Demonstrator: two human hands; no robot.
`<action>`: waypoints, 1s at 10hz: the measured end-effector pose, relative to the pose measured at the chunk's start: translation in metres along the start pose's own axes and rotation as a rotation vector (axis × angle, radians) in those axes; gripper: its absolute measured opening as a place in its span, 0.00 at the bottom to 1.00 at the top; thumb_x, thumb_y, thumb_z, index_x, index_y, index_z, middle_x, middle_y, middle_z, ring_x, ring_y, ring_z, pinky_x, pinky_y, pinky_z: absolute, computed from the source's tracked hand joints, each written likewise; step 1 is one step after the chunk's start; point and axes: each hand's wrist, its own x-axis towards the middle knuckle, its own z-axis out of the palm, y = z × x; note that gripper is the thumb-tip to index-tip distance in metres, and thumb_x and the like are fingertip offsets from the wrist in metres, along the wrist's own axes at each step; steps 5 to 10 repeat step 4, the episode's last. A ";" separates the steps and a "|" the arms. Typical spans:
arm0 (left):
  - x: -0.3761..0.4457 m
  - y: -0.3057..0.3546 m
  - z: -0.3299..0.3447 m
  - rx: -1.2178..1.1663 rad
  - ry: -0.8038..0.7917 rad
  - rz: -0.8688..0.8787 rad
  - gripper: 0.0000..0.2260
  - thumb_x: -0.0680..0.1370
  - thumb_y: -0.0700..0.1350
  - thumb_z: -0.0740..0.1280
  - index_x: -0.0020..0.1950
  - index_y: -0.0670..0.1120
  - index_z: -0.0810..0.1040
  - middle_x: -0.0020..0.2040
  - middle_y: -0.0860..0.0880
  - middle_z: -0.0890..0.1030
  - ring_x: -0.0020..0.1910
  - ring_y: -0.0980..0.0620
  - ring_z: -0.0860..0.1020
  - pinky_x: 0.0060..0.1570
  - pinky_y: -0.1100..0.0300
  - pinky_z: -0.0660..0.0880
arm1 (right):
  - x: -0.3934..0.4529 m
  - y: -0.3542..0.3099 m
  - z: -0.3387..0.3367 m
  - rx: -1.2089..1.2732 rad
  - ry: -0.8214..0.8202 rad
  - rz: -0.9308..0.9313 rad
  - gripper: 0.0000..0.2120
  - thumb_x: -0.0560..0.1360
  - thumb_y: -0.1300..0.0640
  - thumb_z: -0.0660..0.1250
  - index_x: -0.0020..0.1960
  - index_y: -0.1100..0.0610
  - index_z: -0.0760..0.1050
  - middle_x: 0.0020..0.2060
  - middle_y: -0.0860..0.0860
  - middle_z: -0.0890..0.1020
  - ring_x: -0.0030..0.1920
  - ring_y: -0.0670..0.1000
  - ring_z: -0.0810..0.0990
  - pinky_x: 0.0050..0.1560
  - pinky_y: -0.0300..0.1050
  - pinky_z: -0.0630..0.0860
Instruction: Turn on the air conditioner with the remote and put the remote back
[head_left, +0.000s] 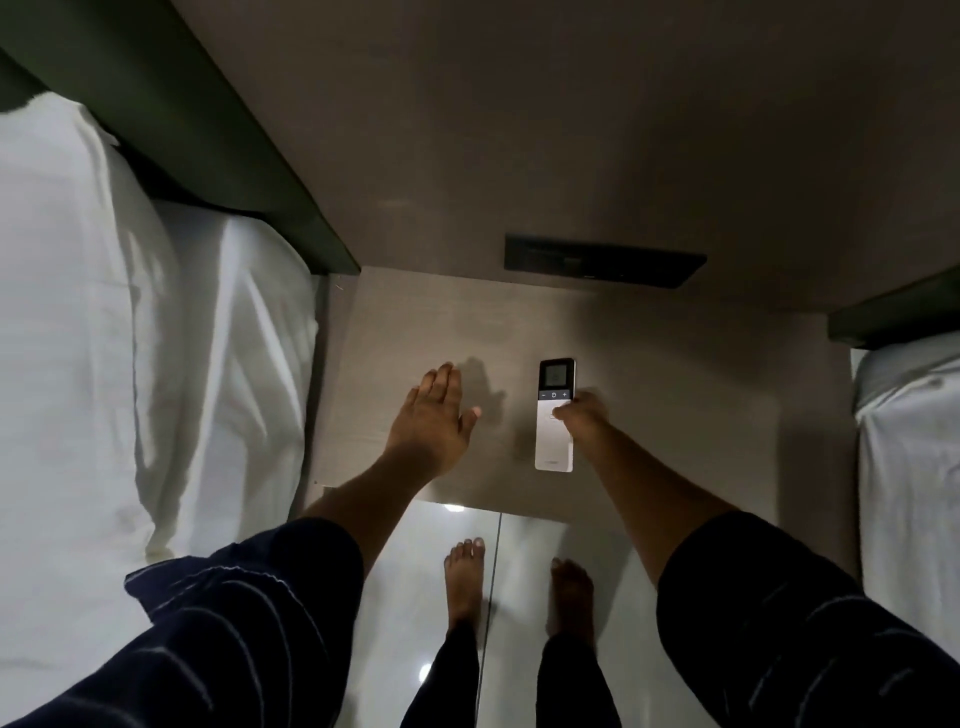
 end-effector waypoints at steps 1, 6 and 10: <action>-0.004 0.004 0.004 0.034 -0.036 0.022 0.30 0.83 0.55 0.48 0.79 0.41 0.45 0.81 0.43 0.48 0.79 0.45 0.47 0.77 0.53 0.47 | 0.004 0.007 -0.005 -0.046 0.061 -0.036 0.17 0.75 0.66 0.65 0.63 0.67 0.73 0.61 0.64 0.78 0.58 0.61 0.79 0.58 0.51 0.75; -0.016 0.027 -0.020 0.065 -0.032 0.089 0.30 0.83 0.56 0.47 0.79 0.42 0.44 0.81 0.43 0.47 0.80 0.45 0.46 0.77 0.52 0.46 | -0.037 0.015 -0.030 -0.015 0.123 -0.126 0.11 0.78 0.60 0.60 0.59 0.61 0.73 0.54 0.61 0.78 0.52 0.57 0.77 0.48 0.43 0.69; -0.016 0.027 -0.020 0.065 -0.032 0.089 0.30 0.83 0.56 0.47 0.79 0.42 0.44 0.81 0.43 0.47 0.80 0.45 0.46 0.77 0.52 0.46 | -0.037 0.015 -0.030 -0.015 0.123 -0.126 0.11 0.78 0.60 0.60 0.59 0.61 0.73 0.54 0.61 0.78 0.52 0.57 0.77 0.48 0.43 0.69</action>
